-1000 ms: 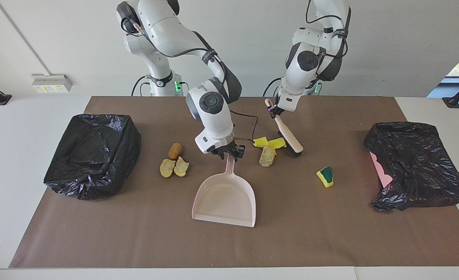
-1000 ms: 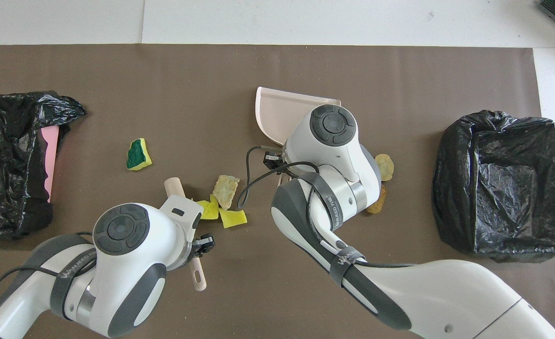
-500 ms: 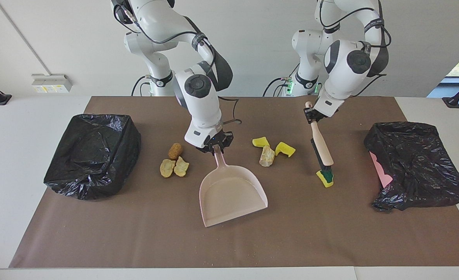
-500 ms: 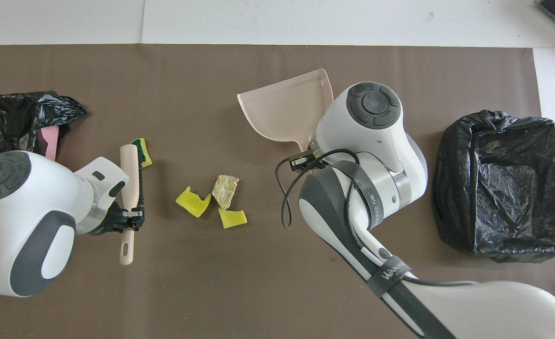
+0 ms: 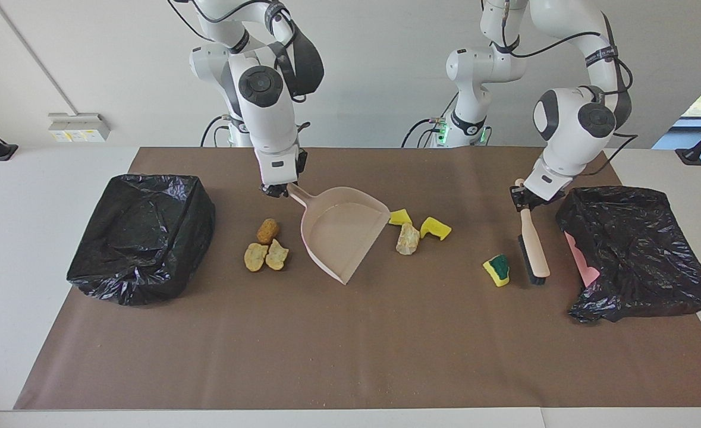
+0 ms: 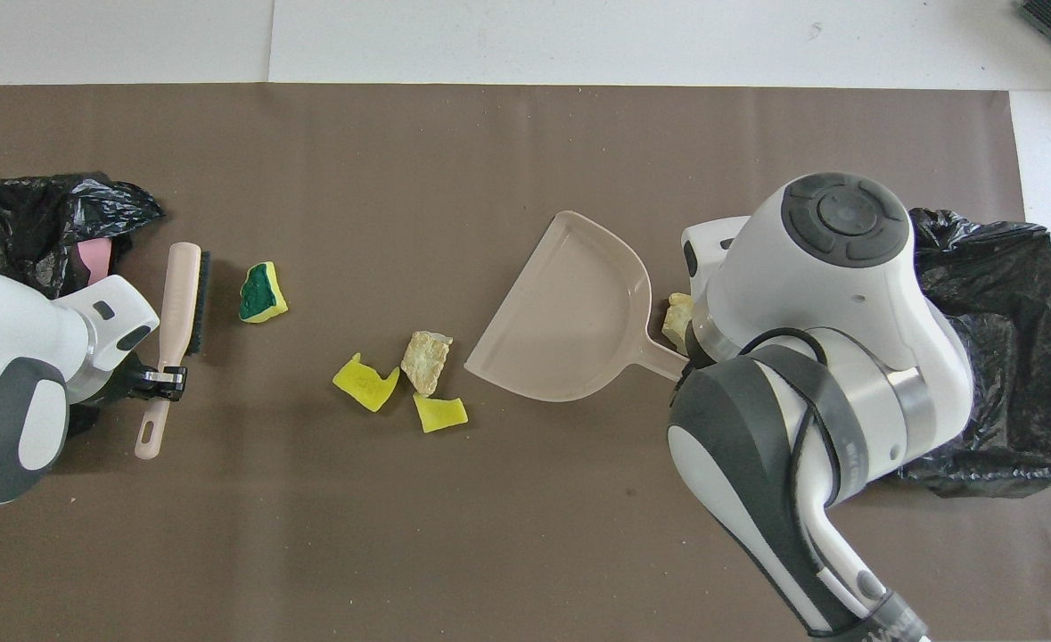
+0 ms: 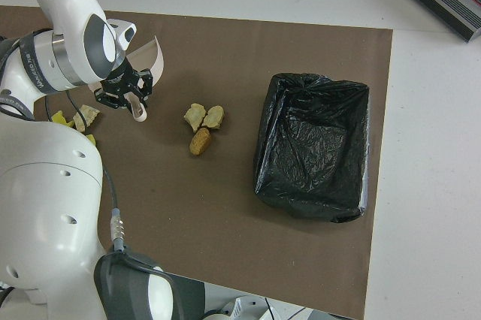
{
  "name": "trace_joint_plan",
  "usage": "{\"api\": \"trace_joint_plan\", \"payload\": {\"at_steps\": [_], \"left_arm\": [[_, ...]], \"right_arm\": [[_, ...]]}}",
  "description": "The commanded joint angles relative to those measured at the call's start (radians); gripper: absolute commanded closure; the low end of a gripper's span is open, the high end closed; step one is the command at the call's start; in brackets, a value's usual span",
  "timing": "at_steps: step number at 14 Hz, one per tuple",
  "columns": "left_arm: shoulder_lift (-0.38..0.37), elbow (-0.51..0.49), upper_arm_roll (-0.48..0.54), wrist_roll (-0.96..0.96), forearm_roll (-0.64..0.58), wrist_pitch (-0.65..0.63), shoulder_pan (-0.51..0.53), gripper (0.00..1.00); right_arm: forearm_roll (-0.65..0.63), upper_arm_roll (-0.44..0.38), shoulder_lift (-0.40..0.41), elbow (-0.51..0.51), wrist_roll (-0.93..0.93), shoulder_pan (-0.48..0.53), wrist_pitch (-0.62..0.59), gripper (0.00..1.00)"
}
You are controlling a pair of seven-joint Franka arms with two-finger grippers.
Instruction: Sweep and dump trash in bin
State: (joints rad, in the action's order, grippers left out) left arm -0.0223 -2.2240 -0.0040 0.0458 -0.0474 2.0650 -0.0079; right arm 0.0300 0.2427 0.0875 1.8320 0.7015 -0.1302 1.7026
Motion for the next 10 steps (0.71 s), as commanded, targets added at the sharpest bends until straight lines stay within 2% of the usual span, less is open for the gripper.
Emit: {"api": "trace_joint_plan", "payload": {"at_steps": [1, 2, 4, 7, 10], "left_arm": [[0.012, -0.029, -0.018, 0.019, -0.022, 0.006, 0.008, 1.0], [0.007, -0.054, -0.018, 0.02, -0.022, 0.012, 0.0, 1.0], [0.007, -0.066, -0.021, 0.02, -0.02, 0.012, -0.052, 1.0], [0.002, -0.069, -0.022, 0.02, -0.019, 0.015, -0.147, 1.0], [-0.007, -0.082, -0.022, 0.02, -0.011, 0.006, -0.224, 1.0]], "right_arm": [[-0.034, 0.009, -0.125, 0.191, 0.136, -0.003, 0.069, 1.0], [-0.057, 0.01, -0.141, 0.234, 0.142, -0.011, 0.081, 1.0], [-0.117, 0.01, -0.138, 0.251, 0.144, -0.043, 0.086, 1.0], [-0.124, 0.01, -0.135, 0.285, 0.103, -0.049, 0.135, 1.0], [-0.111, 0.012, -0.118, 0.296, -0.028, -0.083, 0.184, 1.0]]}}
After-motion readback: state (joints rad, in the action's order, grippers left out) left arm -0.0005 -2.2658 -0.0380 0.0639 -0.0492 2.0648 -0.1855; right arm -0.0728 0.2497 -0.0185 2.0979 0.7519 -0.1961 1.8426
